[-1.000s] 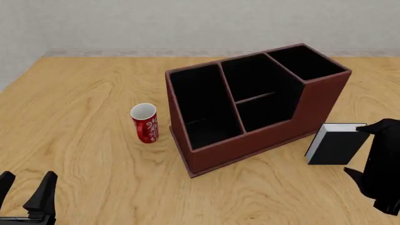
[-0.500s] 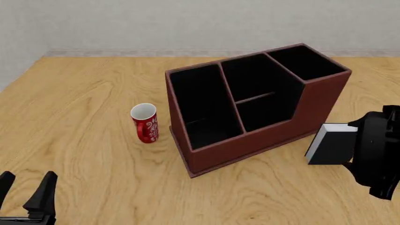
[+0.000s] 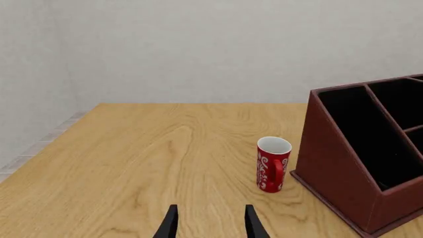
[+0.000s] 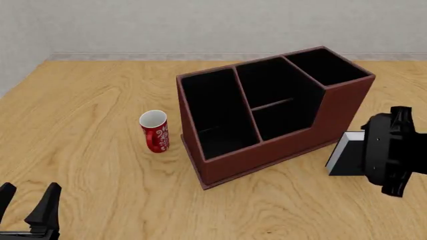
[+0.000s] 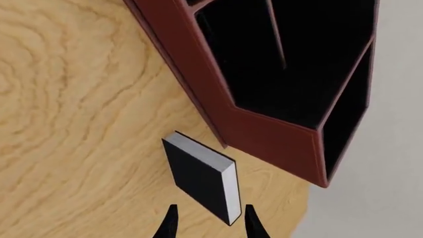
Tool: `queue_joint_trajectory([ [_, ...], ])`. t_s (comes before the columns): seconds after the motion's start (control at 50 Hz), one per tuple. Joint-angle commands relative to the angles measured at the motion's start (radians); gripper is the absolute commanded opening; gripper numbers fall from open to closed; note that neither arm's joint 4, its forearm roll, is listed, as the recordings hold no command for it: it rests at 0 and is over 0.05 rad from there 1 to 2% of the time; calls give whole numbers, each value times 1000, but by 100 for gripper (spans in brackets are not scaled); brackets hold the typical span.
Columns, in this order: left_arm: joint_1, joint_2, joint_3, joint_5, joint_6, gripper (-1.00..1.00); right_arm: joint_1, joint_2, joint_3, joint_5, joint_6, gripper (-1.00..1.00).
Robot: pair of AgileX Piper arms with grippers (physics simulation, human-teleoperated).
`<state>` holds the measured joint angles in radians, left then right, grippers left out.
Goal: Pick up the book and place it in the left compartment of the caddy.
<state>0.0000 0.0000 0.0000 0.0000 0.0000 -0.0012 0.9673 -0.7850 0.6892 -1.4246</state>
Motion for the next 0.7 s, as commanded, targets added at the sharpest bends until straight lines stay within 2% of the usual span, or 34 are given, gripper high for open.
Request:
queue_joint_trajectory([
  [0.02,0,0,0,0,0,100,-19,62,9,-44,-31,100],
  [0.52,0,0,0,0,0,100,-82,181,-27,-107,-115,100],
  [0.7,0,0,0,0,0,100,-92,218,-50,-115,-124,100],
])
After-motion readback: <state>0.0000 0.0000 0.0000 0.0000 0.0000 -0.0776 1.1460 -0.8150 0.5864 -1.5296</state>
